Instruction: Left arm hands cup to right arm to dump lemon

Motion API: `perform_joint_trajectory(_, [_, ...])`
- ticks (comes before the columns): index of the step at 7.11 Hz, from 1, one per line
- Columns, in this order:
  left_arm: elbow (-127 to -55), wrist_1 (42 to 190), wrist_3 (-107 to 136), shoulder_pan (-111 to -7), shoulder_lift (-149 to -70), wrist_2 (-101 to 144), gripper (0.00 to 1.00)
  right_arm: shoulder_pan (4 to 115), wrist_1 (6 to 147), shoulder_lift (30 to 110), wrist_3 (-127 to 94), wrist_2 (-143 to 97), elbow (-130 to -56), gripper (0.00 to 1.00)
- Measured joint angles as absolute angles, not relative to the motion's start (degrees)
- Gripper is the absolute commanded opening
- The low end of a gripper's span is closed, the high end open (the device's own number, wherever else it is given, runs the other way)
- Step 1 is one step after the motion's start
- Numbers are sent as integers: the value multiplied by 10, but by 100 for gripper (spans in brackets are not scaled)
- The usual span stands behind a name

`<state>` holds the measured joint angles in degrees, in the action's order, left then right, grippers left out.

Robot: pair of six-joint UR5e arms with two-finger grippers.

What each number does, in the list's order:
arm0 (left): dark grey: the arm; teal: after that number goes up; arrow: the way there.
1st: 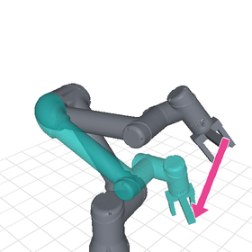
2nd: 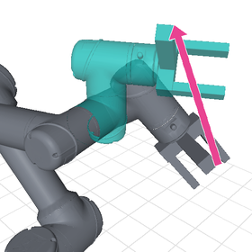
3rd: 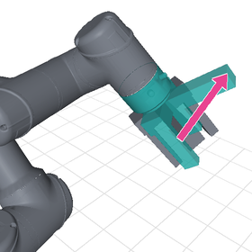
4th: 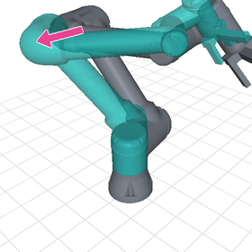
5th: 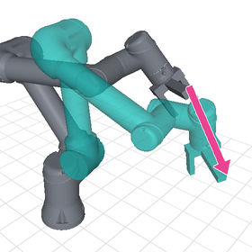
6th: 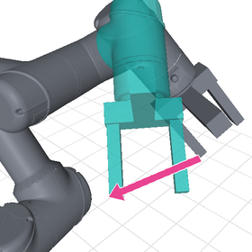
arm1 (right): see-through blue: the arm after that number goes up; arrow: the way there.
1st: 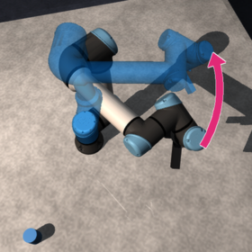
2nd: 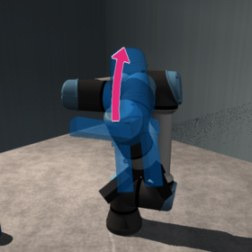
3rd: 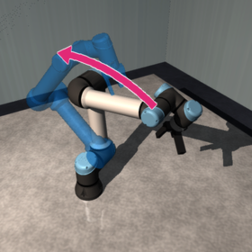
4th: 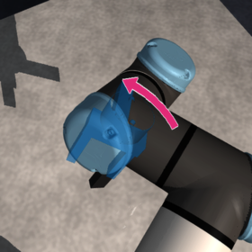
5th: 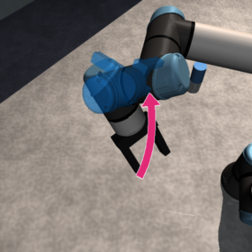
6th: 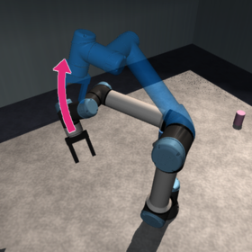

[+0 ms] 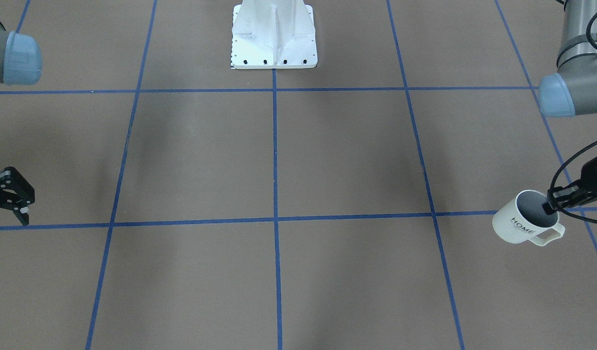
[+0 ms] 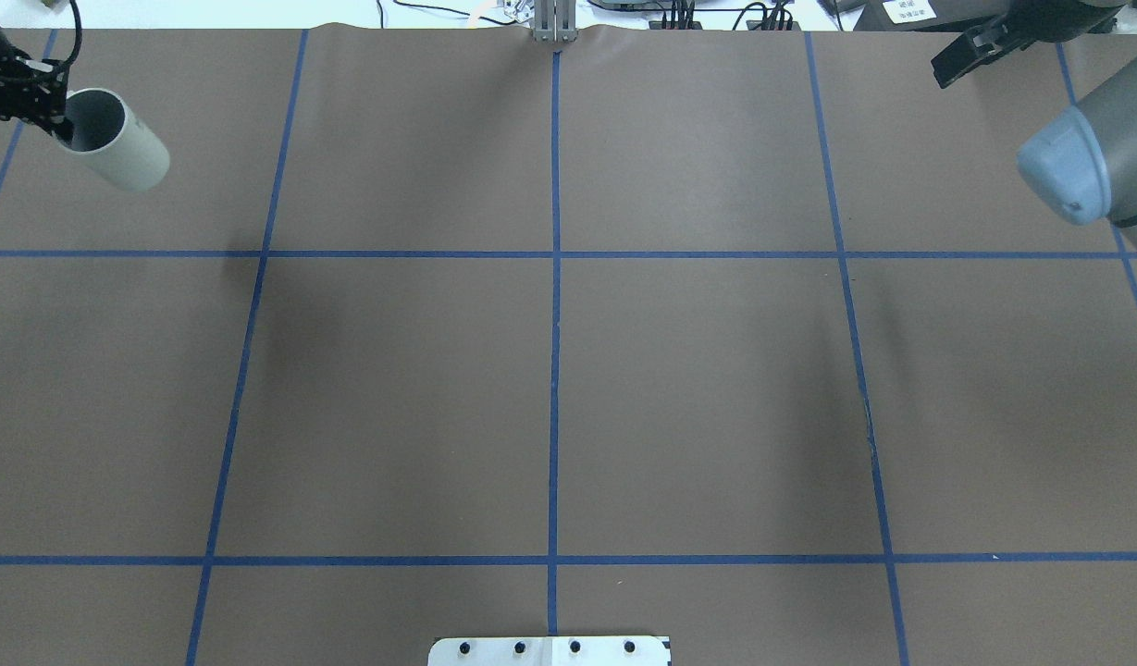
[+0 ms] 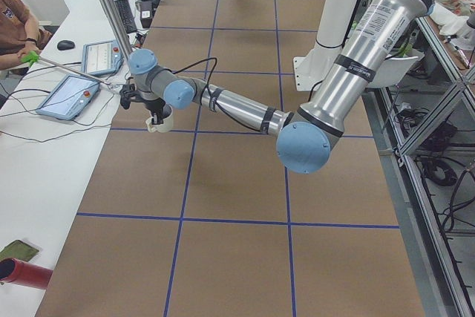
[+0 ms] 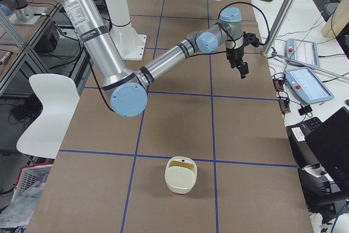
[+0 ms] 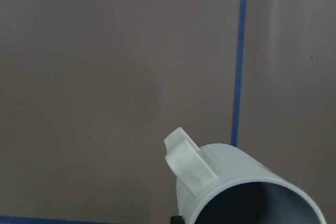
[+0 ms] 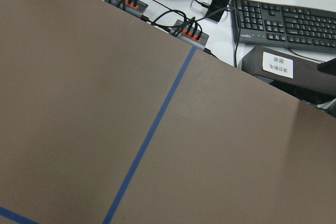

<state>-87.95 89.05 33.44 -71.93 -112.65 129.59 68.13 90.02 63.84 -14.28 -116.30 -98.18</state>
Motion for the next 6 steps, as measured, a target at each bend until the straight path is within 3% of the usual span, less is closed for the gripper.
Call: perform_joint_trajectory(6, [-967,827,311,-694,-1015,1322,0,706,961,656,-135,-1233,-985,100])
